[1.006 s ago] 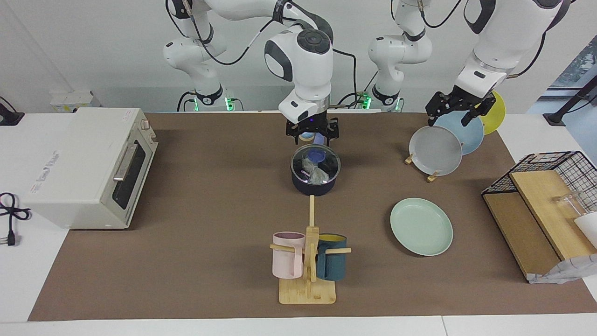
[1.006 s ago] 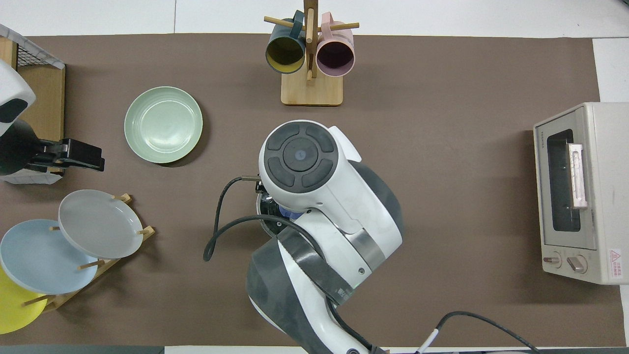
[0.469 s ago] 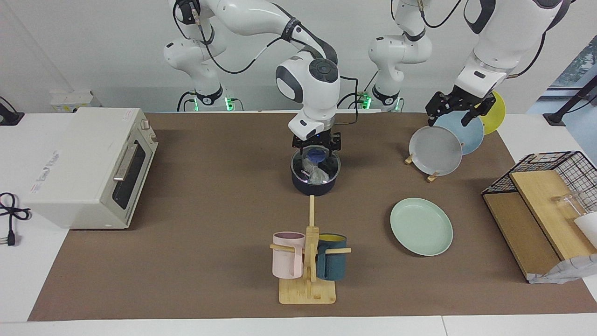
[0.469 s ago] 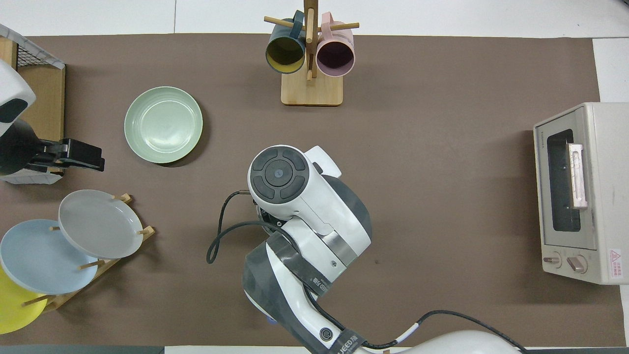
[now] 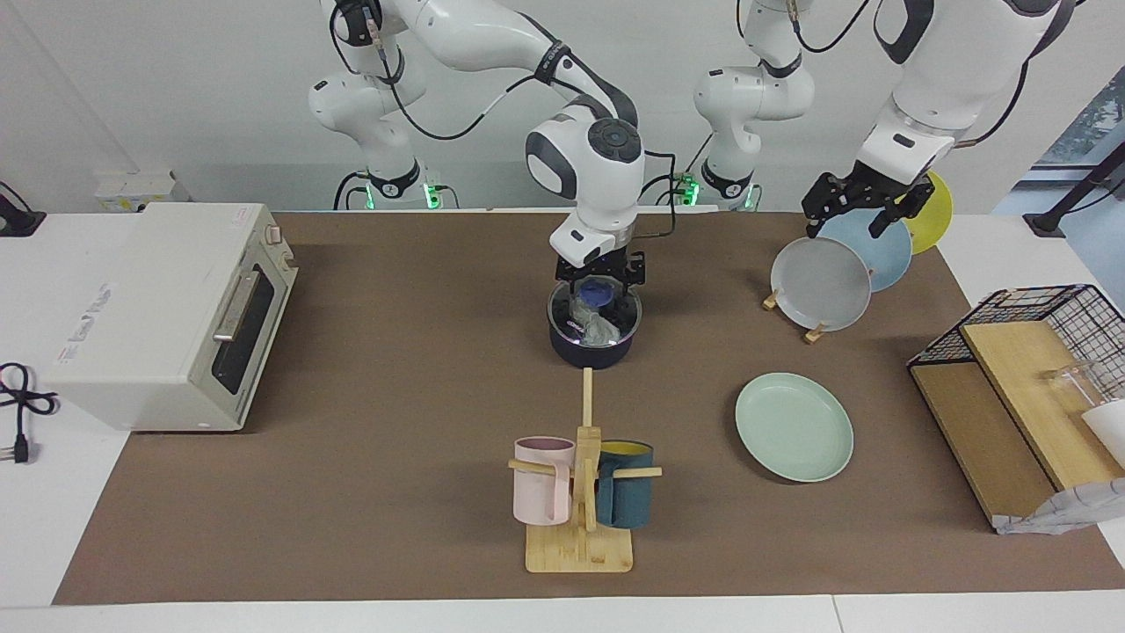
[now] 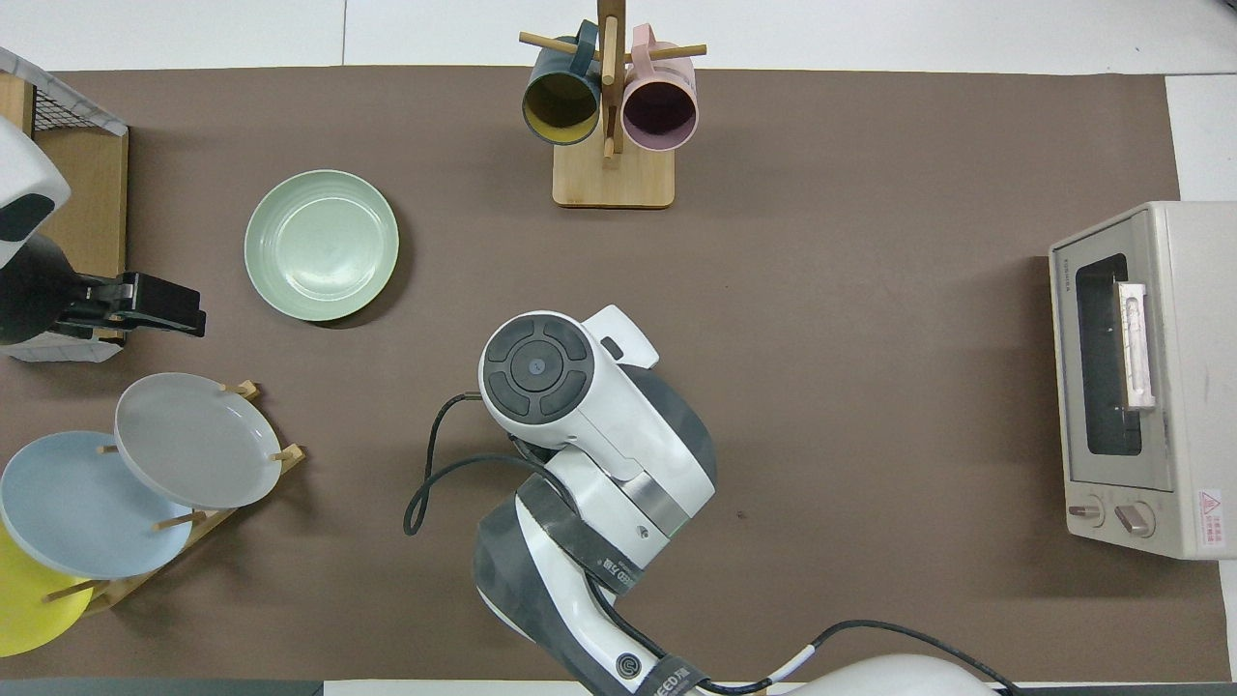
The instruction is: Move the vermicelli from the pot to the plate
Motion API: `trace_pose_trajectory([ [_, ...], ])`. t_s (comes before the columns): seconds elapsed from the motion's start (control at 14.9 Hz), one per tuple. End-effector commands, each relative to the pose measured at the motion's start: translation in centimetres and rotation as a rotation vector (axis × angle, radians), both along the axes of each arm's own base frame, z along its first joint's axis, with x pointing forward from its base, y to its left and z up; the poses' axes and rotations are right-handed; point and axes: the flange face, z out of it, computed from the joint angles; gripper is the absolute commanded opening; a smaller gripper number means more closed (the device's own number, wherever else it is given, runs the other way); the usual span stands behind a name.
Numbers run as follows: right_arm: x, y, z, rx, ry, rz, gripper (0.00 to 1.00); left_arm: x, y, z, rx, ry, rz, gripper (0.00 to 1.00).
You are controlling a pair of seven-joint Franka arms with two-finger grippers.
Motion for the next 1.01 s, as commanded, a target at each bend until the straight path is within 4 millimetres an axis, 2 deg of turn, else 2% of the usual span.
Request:
trace_pose_trajectory([
  [0.0, -0.01, -0.3, -0.04, -0.01, -0.024, -0.009, 0.9, -0.16, 0.25, 0.03, 0.013, -0.015, 0.001, 1.0],
  [0.13, 0.15, -0.44, 0.08, -0.011, -0.025, -0.003, 0.8, -0.16, 0.25, 0.03, 0.013, -0.015, 0.001, 1.0],
  [0.4, 0.34, -0.46, 0.16, -0.021, -0.044, 0.007, 0.78, -0.16, 0.25, 0.03, 0.013, -0.015, 0.002, 1.0],
  [0.74, 0.31, -0.23, 0.46, -0.016, -0.05, 0.01, 0.59, -0.16, 0.25, 0.03, 0.013, -0.015, 0.007, 1.0],
  [0.94, 0.38, -0.17, 0.68, -0.013, -0.053, 0.01, 0.56, -0.16, 0.25, 0.03, 0.013, -0.015, 0.006, 1.0],
])
